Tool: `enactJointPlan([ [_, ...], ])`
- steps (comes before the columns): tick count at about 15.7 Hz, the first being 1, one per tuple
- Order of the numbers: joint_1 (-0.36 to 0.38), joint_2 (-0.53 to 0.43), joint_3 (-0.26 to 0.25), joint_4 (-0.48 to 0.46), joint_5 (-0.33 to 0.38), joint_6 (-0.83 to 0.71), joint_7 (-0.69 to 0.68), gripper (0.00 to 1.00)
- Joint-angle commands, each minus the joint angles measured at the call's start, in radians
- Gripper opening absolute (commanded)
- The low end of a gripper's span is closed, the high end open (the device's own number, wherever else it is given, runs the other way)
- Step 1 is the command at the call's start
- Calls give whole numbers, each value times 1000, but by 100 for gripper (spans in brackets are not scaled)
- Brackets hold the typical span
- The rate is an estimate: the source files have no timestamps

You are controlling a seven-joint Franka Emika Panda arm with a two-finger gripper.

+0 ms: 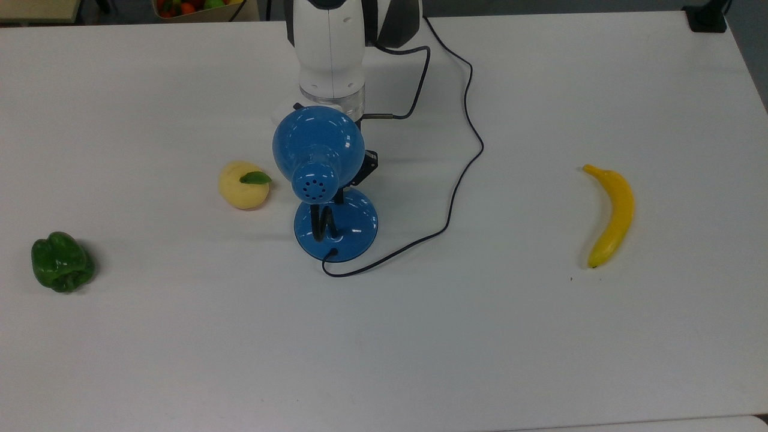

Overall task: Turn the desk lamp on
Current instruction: 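Press down on the black switch with the gripper tip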

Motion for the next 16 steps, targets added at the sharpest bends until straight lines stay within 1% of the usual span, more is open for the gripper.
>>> enactJointPlan([
  [1,4,-11,-1,12,-21,-52,33,0],
  [5,4,-14,-3,14,-21,-81,29,0],
  [16,1,4,-1,15,-32,-67,34,0],
])
